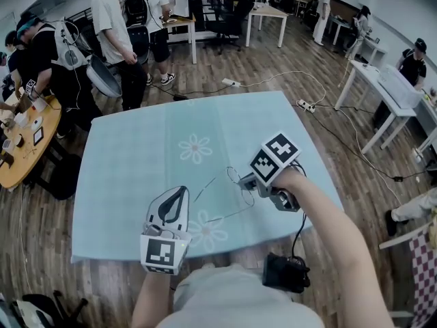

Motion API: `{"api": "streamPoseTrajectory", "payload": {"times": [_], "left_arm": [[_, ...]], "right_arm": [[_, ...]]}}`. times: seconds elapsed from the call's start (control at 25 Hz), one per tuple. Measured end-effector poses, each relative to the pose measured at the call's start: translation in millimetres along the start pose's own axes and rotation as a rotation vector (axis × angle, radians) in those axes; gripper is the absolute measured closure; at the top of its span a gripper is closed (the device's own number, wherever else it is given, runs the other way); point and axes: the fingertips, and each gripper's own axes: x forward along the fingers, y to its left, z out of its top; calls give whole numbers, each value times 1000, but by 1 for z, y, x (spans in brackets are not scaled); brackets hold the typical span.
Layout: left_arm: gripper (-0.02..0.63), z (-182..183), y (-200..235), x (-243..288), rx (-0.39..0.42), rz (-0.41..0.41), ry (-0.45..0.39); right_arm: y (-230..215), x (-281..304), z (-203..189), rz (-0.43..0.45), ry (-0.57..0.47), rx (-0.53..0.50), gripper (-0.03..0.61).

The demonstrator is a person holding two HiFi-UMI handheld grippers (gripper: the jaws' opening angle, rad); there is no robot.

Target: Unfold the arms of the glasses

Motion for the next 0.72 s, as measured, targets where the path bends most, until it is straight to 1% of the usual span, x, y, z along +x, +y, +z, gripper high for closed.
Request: {"api": "streamPoseTrajectory", "payload": {"times": [0.32, 0.44, 0.72], "left_arm": [[606, -1, -2, 2, 4, -7, 3], [606, -1, -1, 4, 20, -10, 0], [606, -4, 16, 1, 23, -14, -1]], "right_arm": [[-2, -1, 0, 5, 5, -3, 565], [-2, 0, 1, 8, 5, -5, 565], [6, 6, 12, 7, 8, -6, 565]]}}
